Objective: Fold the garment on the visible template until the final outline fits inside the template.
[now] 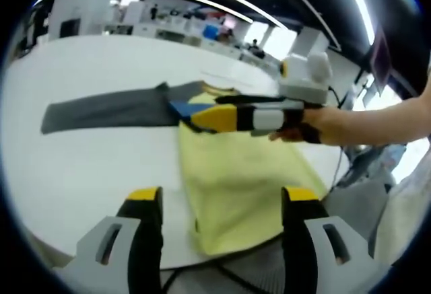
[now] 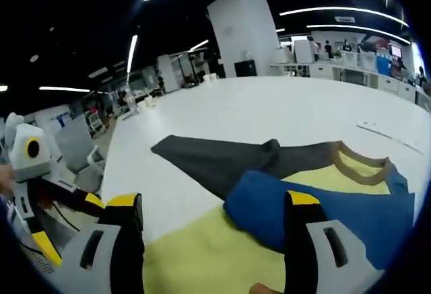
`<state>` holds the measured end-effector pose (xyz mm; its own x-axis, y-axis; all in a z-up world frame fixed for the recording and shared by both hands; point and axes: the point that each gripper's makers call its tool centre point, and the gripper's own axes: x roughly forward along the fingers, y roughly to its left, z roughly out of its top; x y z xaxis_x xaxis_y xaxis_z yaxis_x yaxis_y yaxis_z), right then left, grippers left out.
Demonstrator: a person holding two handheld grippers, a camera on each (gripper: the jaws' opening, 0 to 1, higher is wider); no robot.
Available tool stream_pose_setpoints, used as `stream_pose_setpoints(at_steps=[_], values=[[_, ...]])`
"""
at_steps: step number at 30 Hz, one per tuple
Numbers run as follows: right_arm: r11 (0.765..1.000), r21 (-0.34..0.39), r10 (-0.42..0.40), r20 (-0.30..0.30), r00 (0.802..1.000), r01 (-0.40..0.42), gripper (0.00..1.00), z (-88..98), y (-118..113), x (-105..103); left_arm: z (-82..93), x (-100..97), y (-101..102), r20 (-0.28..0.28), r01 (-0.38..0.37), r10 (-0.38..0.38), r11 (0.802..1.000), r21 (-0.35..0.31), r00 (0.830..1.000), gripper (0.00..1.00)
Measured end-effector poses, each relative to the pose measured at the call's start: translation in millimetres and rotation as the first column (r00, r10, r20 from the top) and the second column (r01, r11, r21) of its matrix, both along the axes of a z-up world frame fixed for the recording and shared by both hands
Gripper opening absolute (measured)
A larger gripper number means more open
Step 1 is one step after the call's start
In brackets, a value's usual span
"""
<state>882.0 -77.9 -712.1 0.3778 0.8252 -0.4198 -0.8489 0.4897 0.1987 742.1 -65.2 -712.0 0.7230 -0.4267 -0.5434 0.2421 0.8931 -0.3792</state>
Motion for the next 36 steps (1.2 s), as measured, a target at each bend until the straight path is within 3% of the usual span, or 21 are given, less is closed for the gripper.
stream_pose_setpoints(at_steps=[16, 36], values=[[1.0, -0.01, -0.02, 0.029, 0.999, 0.02, 0.85, 13.1, -20.6, -2.6, -1.1, -0.6, -0.1, 0.0, 0.013, -0.013, 1.0, 0.008, 1.0, 0.68], [0.995, 0.0, -0.095, 0.017, 0.995, 0.095, 0.84, 19.2, -58.4, -13.9, 3.3, -0.5, -0.2, 0.017, 0.011, -0.011, 1.0, 0.01, 1.0, 0.68]])
